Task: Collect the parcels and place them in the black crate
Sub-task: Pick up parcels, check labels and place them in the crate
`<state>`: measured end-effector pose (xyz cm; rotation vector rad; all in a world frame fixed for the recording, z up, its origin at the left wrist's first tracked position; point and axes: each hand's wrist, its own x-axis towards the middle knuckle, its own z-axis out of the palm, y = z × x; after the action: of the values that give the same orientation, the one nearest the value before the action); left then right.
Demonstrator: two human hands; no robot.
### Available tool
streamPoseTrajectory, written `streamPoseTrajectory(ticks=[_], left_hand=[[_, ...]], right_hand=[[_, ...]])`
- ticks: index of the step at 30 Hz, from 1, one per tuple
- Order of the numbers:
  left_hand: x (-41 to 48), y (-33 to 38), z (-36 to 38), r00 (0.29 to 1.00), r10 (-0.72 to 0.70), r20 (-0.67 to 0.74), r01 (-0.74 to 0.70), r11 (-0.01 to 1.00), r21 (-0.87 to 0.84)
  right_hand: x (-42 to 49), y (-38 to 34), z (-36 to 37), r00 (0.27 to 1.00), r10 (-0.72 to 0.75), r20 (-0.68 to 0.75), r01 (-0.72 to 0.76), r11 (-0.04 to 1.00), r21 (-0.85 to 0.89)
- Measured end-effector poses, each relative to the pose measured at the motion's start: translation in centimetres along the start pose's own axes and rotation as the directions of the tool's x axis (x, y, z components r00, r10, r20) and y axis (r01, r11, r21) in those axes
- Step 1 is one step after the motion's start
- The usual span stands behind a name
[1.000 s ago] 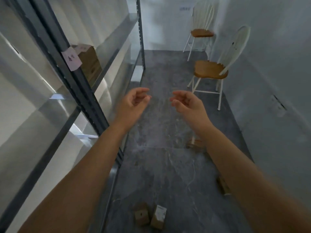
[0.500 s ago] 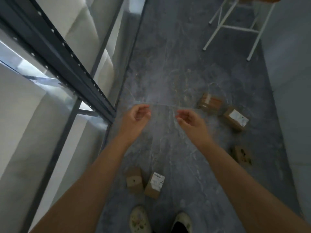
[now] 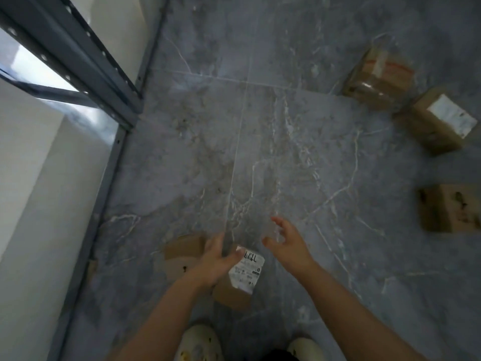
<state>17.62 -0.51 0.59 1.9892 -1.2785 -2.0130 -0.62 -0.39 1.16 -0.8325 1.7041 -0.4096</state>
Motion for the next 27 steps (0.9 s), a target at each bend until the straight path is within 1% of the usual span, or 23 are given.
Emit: streamPoseTrajectory(ticks=[2,3,6,7,9,11,13,15,17,18,22,25,27], left_hand=[[1.3,-2.0,1.2,0.999,-0.037,0.026,0.038,0.998,-0.048],[1.8,-2.6,1.7,0.996,-0.061,0.061,0.066,0.994,-0.082],[2.2,-2.9,2.8,0.985,-0.096,0.144,0.118,0.980,-0.160],[2.0,-2.7,3.1,0.985,-0.095,0.143,0.119,0.978,-0.169],[1.4,-2.0,3.4,0.988,-0.082,0.129,0.105,0.976,-0.189],[0.2,-0.5,3.0,0.995,-0.031,0.097,0.048,0.984,-0.171],[-1.7,2.0,2.1,0.998,0.049,0.033,-0.046,0.995,-0.086],[-4.6,5.4,0.9,0.987,0.162,-0.001,-0.162,0.987,0.025],[-8.0,9.5,-0.7,0.957,0.291,-0.011,-0.286,0.944,0.165],[-9.9,11.7,-1.6,0.944,0.331,-0.009,-0.322,0.923,0.213],[-18.0,21.3,-5.7,0.903,0.429,0.000,-0.419,0.883,0.213],[-25.0,28.2,-9.0,0.877,0.480,-0.014,-0.471,0.865,0.173],[-29.7,32.2,-10.8,0.845,0.532,-0.051,-0.513,0.835,0.199]], right_hand=[[1.0,2.7,1.6,0.996,0.082,0.039,-0.082,0.997,0.000],[1.3,3.6,2.3,0.988,0.136,0.070,-0.138,0.990,0.018],[1.7,5.0,4.1,0.922,0.338,0.189,-0.356,0.932,0.070],[1.5,5.1,4.4,0.905,0.369,0.210,-0.390,0.918,0.069],[1.0,4.3,4.3,0.920,0.335,0.203,-0.352,0.934,0.055],[-0.1,2.6,3.4,0.950,0.261,0.170,-0.280,0.955,0.098],[-2.0,-0.2,1.7,0.964,0.231,0.129,-0.250,0.954,0.164],[-4.5,-3.6,-0.3,0.977,0.193,0.094,-0.209,0.954,0.216],[-7.4,-7.3,-2.5,0.986,0.144,0.083,-0.160,0.955,0.251],[-9.1,-9.4,-3.7,0.987,0.137,0.082,-0.154,0.952,0.264],[-15.8,-18.2,-8.4,0.988,0.122,0.094,-0.144,0.943,0.299],[-20.8,-25.2,-12.1,0.993,0.071,0.092,-0.096,0.949,0.301],[-24.0,-29.9,-14.4,0.997,0.022,0.071,-0.045,0.938,0.343]])
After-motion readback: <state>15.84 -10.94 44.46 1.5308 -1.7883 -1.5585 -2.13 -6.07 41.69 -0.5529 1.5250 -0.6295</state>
